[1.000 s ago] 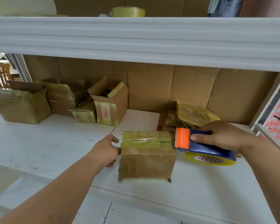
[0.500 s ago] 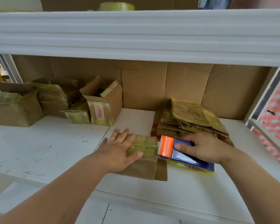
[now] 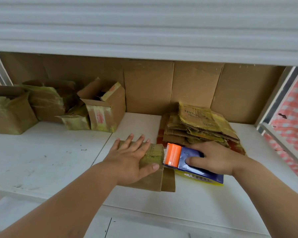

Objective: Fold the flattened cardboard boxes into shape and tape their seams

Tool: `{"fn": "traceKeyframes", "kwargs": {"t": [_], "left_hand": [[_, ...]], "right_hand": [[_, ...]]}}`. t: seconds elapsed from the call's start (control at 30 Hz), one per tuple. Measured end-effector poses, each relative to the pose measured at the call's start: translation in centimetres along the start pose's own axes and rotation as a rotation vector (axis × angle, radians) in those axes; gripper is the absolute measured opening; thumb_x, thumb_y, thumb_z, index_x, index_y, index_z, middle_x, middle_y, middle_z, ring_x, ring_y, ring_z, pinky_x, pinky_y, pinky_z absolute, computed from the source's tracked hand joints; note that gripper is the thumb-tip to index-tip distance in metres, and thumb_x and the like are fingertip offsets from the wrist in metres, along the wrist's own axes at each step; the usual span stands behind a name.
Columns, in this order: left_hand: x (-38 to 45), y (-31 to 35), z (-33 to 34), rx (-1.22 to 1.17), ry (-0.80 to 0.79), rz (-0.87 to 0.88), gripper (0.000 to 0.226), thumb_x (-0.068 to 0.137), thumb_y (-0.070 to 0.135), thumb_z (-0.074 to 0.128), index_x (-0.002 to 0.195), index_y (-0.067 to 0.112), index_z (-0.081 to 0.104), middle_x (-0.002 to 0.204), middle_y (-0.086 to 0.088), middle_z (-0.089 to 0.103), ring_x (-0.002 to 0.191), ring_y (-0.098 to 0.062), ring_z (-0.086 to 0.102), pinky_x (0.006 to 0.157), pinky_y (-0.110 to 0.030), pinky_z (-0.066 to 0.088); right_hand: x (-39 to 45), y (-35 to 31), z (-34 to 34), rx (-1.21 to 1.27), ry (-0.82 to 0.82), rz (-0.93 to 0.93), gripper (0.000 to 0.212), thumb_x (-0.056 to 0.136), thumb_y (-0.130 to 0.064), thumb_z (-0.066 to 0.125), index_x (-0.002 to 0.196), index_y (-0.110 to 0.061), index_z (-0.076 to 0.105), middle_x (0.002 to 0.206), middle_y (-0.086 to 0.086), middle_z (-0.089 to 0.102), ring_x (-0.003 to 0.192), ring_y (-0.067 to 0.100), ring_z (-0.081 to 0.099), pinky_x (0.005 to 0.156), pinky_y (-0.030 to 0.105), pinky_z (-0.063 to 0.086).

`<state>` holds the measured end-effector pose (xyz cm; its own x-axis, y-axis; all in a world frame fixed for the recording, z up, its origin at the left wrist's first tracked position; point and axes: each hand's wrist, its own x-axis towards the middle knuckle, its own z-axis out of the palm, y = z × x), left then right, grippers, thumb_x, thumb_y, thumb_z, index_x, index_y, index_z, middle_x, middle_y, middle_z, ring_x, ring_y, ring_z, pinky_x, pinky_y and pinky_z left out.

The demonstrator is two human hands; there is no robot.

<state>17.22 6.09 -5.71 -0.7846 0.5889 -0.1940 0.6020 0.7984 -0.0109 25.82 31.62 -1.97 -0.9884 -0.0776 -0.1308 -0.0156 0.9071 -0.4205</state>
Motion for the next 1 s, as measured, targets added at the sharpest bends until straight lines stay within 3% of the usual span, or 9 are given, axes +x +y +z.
{"fn": "traceKeyframes", "kwargs": {"t": [0.13, 0.2, 0.3, 0.4, 0.47, 0.6, 0.83, 0.9, 1.0], "left_hand": [[0.3, -0.1, -0.1, -0.001, -0.026, 0.006, 0.091, 0.080, 0.087, 0.008, 0.151, 0.041, -0.023, 0.159, 0.016, -0.027, 0.147, -0.016, -0.029, 0.121, -0.052, -0.010], [0.4, -0.3, -0.1, -0.009, -0.033, 0.015, 0.091, 0.079, 0.088, 0.009, 0.151, 0.041, -0.023, 0.159, 0.017, -0.027, 0.147, -0.016, -0.028, 0.121, -0.051, -0.011], [0.5, -0.5, -0.3, -0.023, -0.042, 0.030, 0.090, 0.081, 0.088, 0.013, 0.151, 0.043, -0.021, 0.159, 0.019, -0.027, 0.147, -0.014, -0.028, 0.121, -0.050, -0.011], [0.4, -0.6, -0.5, -0.031, -0.061, 0.047, 0.089, 0.082, 0.087, 0.017, 0.151, 0.045, -0.020, 0.159, 0.020, -0.026, 0.147, -0.012, -0.028, 0.121, -0.049, -0.012], [0.4, -0.7, -0.6, -0.034, -0.070, 0.054, 0.088, 0.082, 0.087, 0.018, 0.150, 0.046, -0.020, 0.159, 0.021, -0.026, 0.146, -0.010, -0.028, 0.121, -0.048, -0.012], [0.3, -0.9, -0.7, -0.046, -0.079, 0.072, 0.089, 0.082, 0.087, 0.020, 0.150, 0.046, -0.019, 0.159, 0.021, -0.026, 0.146, -0.008, -0.028, 0.121, -0.046, -0.013], [0.3, -0.9, -0.6, -0.058, -0.060, 0.067, 0.087, 0.083, 0.086, 0.020, 0.150, 0.047, -0.018, 0.159, 0.022, -0.024, 0.146, -0.007, -0.026, 0.121, -0.045, -0.014], [0.2, -0.8, -0.4, -0.042, -0.037, 0.060, 0.089, 0.081, 0.088, 0.017, 0.150, 0.047, -0.019, 0.159, 0.022, -0.024, 0.147, -0.007, -0.025, 0.121, -0.045, -0.014], [-0.1, -0.5, 0.0, -0.028, 0.001, 0.042, 0.097, 0.071, 0.092, 0.007, 0.151, 0.045, -0.019, 0.160, 0.022, -0.022, 0.148, -0.008, -0.024, 0.121, -0.048, -0.014]], "right_hand": [[-0.3, 0.6, -0.3, 0.052, -0.062, -0.001, 0.007, 0.093, -0.049, 0.061, 0.092, -0.043, 0.061, 0.097, -0.016, 0.067, 0.088, 0.004, 0.061, 0.080, 0.022, 0.049], [-0.2, 0.9, -0.4, 0.089, -0.089, 0.002, 0.021, 0.088, -0.058, 0.061, 0.101, -0.040, 0.063, 0.103, -0.015, 0.068, 0.093, 0.006, 0.063, 0.088, 0.029, 0.052], [-0.3, 0.9, -1.0, 0.136, -0.110, 0.016, 0.027, 0.077, -0.063, 0.060, 0.094, -0.043, 0.066, 0.099, -0.015, 0.070, 0.091, 0.006, 0.065, 0.082, 0.026, 0.051], [-0.3, 1.2, -1.9, 0.193, -0.188, 0.044, 0.002, 0.087, -0.054, 0.067, 0.085, -0.055, 0.066, 0.091, -0.022, 0.071, 0.084, 0.001, 0.066, 0.072, 0.019, 0.046], [-0.2, 1.2, -2.4, 0.199, -0.238, 0.062, 0.005, 0.082, -0.056, 0.069, 0.086, -0.056, 0.067, 0.089, -0.025, 0.070, 0.082, 0.000, 0.066, 0.071, 0.018, 0.045], [-0.1, 0.9, -3.1, 0.240, -0.305, 0.121, 0.037, 0.070, -0.058, 0.068, 0.101, -0.038, 0.069, 0.099, -0.016, 0.074, 0.093, 0.010, 0.070, 0.078, 0.025, 0.053], [-1.1, 1.6, -3.7, 0.007, -0.291, 0.184, 0.033, 0.073, -0.062, 0.065, 0.098, -0.042, 0.069, 0.097, -0.020, 0.071, 0.096, 0.007, 0.065, 0.090, 0.029, 0.051], [-1.1, 1.1, -3.6, -0.098, -0.250, 0.202, 0.031, 0.082, -0.061, 0.062, 0.107, -0.044, 0.066, 0.102, -0.019, 0.069, 0.098, 0.007, 0.062, 0.095, 0.033, 0.049], [-0.6, -0.5, -2.9, -0.247, -0.198, 0.210, 0.029, 0.087, -0.062, 0.053, 0.109, -0.045, 0.061, 0.092, -0.014, 0.067, 0.091, 0.009, 0.061, 0.087, 0.033, 0.050]]}}
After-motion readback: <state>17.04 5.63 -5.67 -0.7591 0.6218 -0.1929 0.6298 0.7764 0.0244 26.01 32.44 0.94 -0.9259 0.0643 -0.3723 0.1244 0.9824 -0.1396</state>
